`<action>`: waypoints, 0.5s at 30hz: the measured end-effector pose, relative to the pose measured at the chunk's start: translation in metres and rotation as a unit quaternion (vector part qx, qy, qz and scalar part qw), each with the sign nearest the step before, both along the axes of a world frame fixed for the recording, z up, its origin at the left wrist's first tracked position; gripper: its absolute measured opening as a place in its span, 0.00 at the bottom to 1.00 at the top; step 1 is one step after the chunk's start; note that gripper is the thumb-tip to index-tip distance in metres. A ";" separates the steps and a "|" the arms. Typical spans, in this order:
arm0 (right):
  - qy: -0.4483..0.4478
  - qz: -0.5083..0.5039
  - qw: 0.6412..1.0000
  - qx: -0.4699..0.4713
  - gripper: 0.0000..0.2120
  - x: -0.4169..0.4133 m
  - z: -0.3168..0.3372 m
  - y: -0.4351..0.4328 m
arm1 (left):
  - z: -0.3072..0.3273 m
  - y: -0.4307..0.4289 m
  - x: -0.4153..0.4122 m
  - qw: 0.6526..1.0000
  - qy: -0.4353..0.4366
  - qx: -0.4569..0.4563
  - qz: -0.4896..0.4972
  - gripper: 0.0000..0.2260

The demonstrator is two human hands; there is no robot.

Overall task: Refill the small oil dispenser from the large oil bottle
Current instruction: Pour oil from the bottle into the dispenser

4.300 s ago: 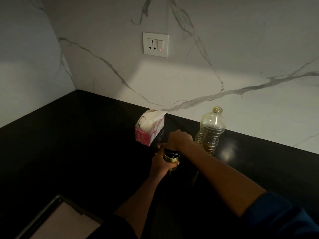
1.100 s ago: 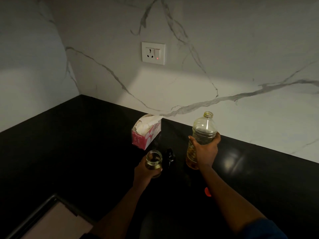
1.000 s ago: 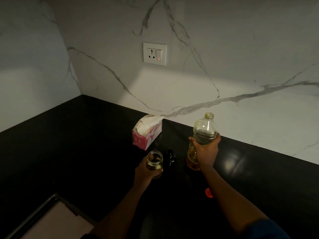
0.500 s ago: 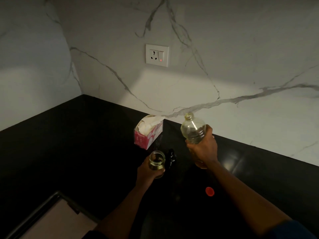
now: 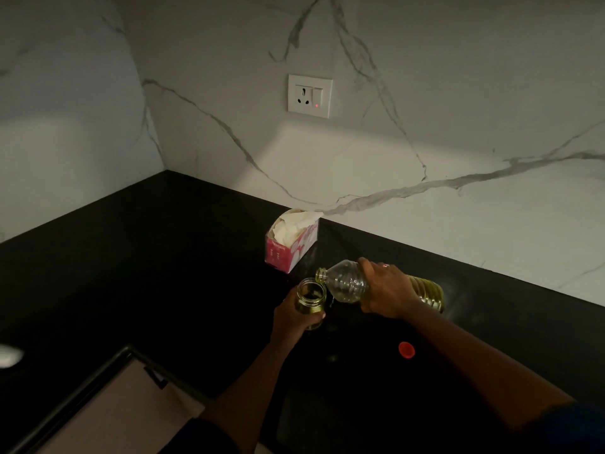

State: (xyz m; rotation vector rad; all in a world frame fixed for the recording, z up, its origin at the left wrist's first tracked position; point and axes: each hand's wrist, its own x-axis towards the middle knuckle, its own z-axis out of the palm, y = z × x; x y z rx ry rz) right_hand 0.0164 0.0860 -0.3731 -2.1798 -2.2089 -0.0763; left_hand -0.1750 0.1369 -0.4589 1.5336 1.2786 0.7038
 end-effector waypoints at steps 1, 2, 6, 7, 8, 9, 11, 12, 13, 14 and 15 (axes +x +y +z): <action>-0.009 0.001 1.000 -0.006 0.43 0.000 -0.001 0.000 | 0.000 0.000 0.000 1.000 0.001 0.000 0.001 0.31; -0.015 0.001 1.000 -0.012 0.43 0.000 -0.001 -0.001 | 0.000 -0.001 -0.001 1.000 0.003 -0.001 0.002 0.31; -0.039 0.004 0.999 -0.030 0.45 0.002 -0.003 -0.002 | 0.000 -0.001 -0.002 1.000 0.003 -0.007 -0.001 0.31; -0.047 0.005 0.998 -0.032 0.45 0.002 -0.003 -0.003 | -0.001 -0.001 -0.002 1.000 0.001 -0.009 -0.002 0.32; -0.054 0.006 0.998 -0.034 0.45 0.002 -0.002 -0.003 | -0.001 -0.001 -0.002 1.000 0.000 -0.010 -0.003 0.32; -0.058 0.007 0.998 -0.034 0.45 0.003 -0.002 -0.003 | -0.001 0.000 -0.003 1.000 0.001 -0.011 -0.002 0.32; -0.059 0.006 0.998 -0.035 0.45 0.003 0.000 -0.003 | -0.001 0.000 -0.003 1.000 0.001 -0.013 -0.003 0.31; -0.058 0.006 0.998 -0.037 0.45 0.002 0.001 -0.003 | -0.001 0.000 -0.003 1.000 0.002 -0.014 -0.005 0.31; -0.060 0.006 0.997 -0.040 0.45 0.002 0.001 -0.002 | -0.001 0.000 -0.003 1.000 0.003 -0.013 -0.007 0.31; -0.062 0.007 0.997 -0.042 0.45 0.003 0.001 -0.002 | -0.001 0.000 -0.003 1.000 0.005 -0.011 -0.009 0.31; -0.065 0.007 0.997 -0.042 0.45 0.003 0.001 -0.002 | -0.001 0.000 -0.003 1.000 0.007 -0.008 -0.010 0.31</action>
